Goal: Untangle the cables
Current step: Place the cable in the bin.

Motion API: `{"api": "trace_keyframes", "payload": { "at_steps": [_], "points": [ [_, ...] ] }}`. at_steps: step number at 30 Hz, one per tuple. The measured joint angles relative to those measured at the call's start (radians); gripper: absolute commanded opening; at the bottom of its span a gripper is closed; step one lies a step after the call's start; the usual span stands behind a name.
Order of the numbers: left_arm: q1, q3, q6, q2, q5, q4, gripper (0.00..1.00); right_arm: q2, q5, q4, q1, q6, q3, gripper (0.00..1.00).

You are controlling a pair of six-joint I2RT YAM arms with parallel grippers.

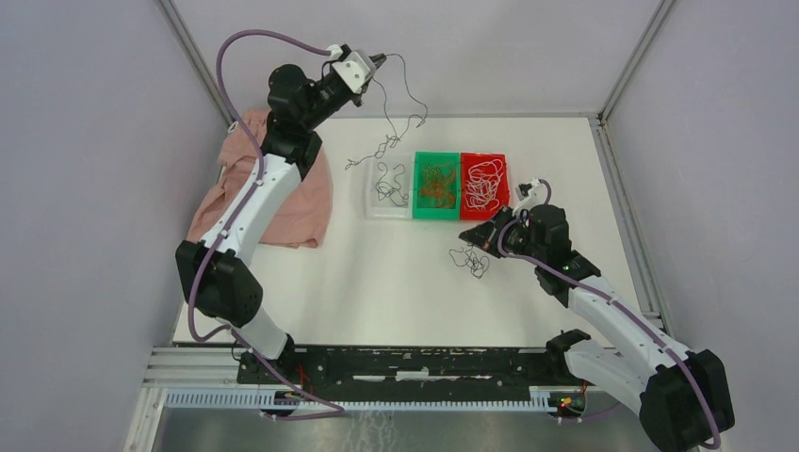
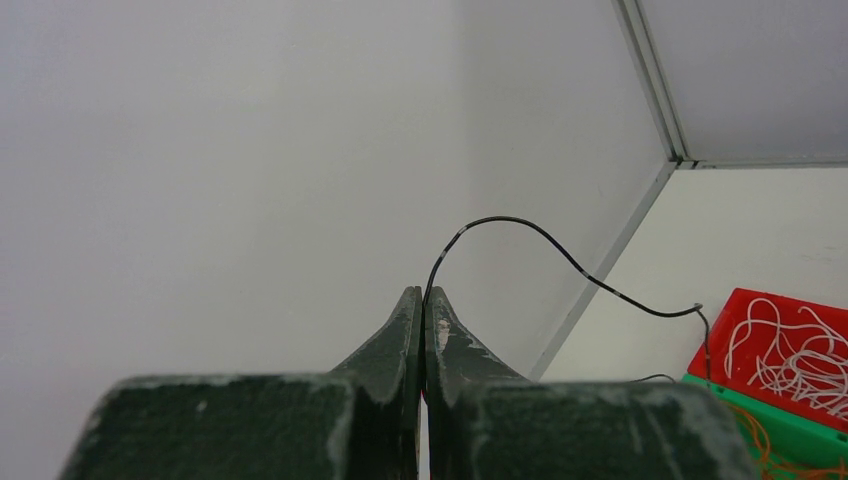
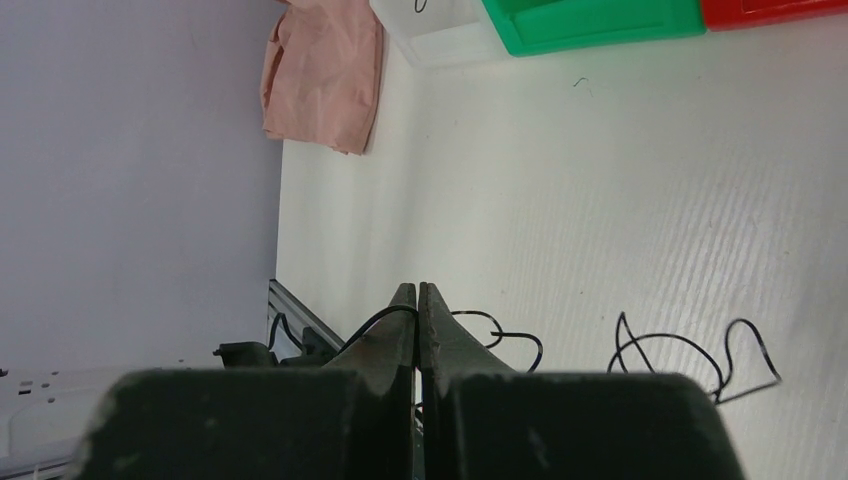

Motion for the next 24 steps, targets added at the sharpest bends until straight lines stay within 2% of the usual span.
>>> {"api": "trace_keyframes", "payload": {
  "at_steps": [7, 14, 24],
  "points": [
    [-0.001, 0.068, -0.034, 0.065, -0.026, 0.022, 0.03, 0.000, 0.003, -0.002, 0.000, -0.001, 0.000, 0.00],
    [-0.003, 0.070, -0.040, 0.093, -0.045, 0.051, 0.03, -0.025, 0.009, -0.024, 0.000, -0.006, 0.000, 0.00],
    [0.021, -0.086, -0.039, 0.108, -0.107, 0.121, 0.03, -0.062, 0.040, -0.063, 0.000, -0.020, -0.003, 0.00]
  ]
}}
